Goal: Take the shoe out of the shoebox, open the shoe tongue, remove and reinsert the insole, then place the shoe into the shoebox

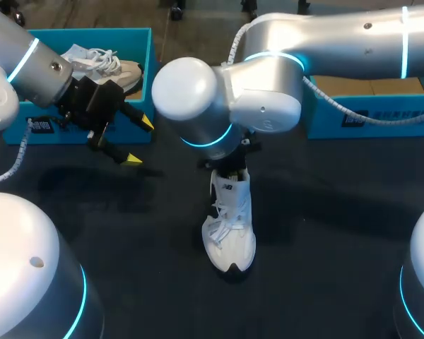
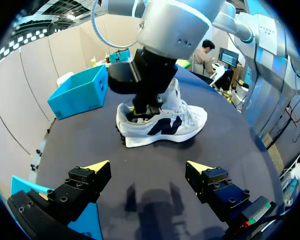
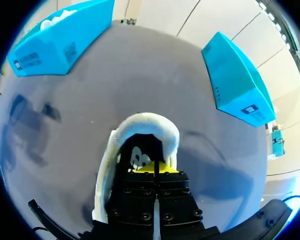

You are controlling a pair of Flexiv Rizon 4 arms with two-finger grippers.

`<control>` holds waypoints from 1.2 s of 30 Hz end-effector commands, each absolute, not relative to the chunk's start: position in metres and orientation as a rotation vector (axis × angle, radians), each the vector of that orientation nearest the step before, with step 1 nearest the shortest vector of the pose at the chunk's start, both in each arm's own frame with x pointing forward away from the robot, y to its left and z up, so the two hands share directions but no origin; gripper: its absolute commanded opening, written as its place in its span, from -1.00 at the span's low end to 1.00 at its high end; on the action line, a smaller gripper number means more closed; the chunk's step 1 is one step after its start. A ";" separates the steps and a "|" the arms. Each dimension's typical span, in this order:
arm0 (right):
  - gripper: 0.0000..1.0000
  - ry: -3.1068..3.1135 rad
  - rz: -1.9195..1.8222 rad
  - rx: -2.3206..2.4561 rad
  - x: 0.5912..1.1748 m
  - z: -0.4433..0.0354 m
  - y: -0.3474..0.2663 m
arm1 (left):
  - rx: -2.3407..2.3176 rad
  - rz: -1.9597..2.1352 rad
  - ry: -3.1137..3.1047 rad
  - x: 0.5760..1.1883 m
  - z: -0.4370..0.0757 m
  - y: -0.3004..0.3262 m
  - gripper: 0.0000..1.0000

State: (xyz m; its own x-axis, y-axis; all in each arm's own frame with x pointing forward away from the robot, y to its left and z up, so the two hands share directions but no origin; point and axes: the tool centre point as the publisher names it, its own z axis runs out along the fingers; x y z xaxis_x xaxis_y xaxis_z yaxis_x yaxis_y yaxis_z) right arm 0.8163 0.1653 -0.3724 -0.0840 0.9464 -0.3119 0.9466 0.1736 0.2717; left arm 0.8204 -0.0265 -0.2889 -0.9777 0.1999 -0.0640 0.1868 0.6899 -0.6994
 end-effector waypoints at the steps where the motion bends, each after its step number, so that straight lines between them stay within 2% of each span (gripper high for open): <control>1: -1.00 2.045 -0.055 1.783 0.825 -0.383 0.172 | -0.329 1.182 -2.874 0.820 -0.289 -0.026 1.00; 20: -1.00 2.189 -0.027 1.851 0.824 -0.419 0.180 | -0.329 1.182 -2.874 0.820 -0.289 -0.026 1.00; 36: -1.00 2.106 -0.036 1.798 0.804 -0.370 0.178 | -0.329 1.182 -2.874 0.820 -0.289 -0.026 1.00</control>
